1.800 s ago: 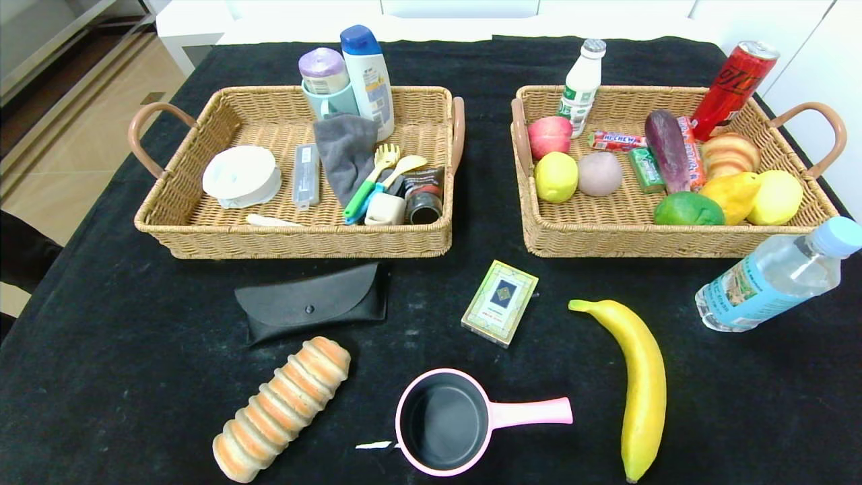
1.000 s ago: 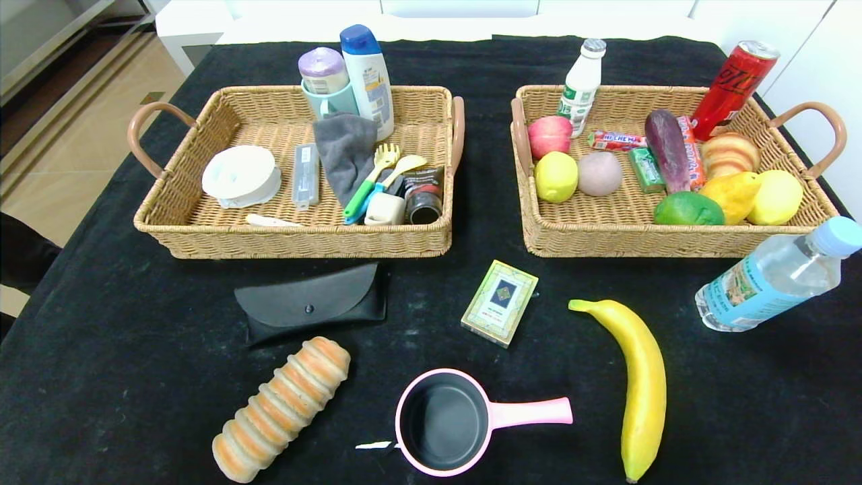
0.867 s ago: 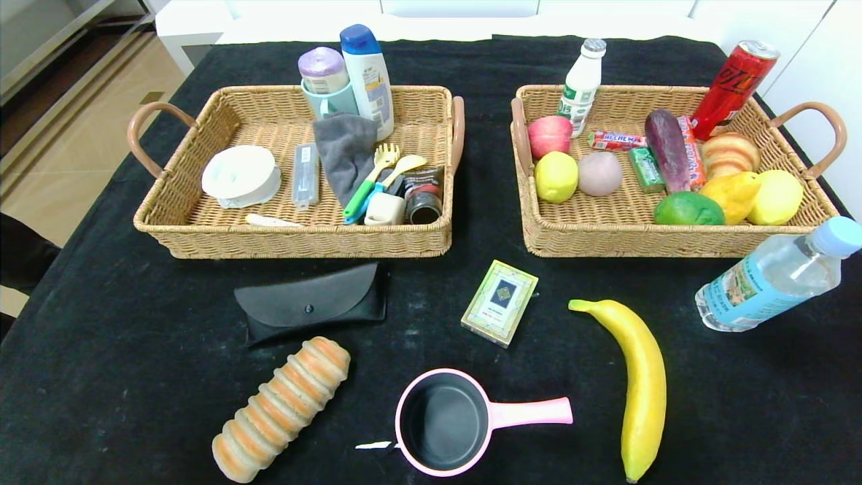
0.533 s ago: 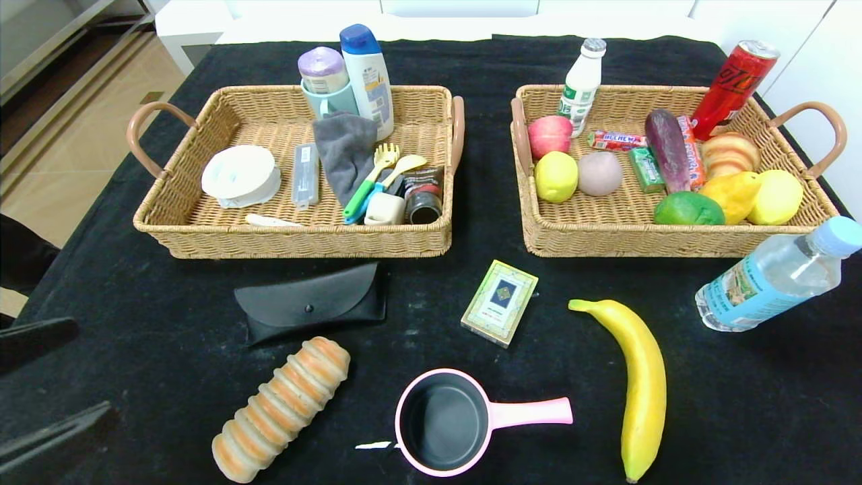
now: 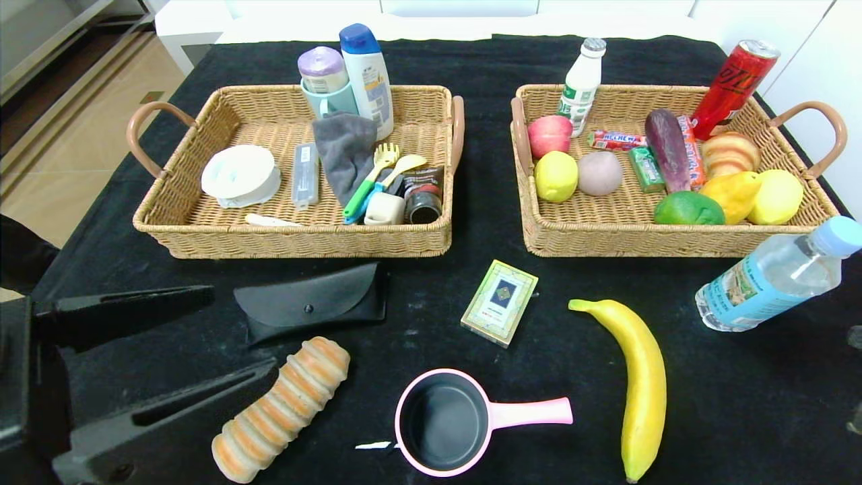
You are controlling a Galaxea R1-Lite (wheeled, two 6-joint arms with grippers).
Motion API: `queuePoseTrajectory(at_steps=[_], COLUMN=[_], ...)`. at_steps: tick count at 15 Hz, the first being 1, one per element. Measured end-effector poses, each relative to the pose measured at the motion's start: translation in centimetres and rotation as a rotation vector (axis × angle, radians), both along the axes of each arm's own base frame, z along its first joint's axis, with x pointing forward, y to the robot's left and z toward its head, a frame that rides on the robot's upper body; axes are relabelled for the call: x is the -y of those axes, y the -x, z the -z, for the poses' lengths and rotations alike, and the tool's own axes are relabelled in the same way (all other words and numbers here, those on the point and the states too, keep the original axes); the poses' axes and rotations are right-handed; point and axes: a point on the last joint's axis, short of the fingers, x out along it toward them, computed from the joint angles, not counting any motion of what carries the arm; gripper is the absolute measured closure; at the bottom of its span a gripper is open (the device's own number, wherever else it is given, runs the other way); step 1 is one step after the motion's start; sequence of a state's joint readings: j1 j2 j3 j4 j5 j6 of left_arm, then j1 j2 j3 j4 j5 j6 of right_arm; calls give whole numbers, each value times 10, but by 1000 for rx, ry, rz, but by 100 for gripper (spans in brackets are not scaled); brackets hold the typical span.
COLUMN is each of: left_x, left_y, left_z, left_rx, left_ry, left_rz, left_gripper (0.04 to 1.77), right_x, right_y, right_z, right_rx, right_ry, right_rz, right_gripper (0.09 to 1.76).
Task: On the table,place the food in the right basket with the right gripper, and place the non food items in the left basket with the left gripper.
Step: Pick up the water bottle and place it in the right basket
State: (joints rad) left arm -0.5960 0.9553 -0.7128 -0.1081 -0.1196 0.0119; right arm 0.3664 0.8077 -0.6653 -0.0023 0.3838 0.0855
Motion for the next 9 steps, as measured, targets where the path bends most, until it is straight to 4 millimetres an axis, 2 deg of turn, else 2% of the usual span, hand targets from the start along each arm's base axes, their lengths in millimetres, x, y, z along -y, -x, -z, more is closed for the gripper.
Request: queuePoseTrajectory(at_steps=[9], left_x=[6], left_y=[-7], left_z=[4], left_rx=[-22], left_ry=[-15], left_rz=[0], left_gripper=[9], right_x=[-2], right_y=[-6], right_z=[2], right_rx=[-23], right_ry=[9], right_rz=[2], right_gripper=[14])
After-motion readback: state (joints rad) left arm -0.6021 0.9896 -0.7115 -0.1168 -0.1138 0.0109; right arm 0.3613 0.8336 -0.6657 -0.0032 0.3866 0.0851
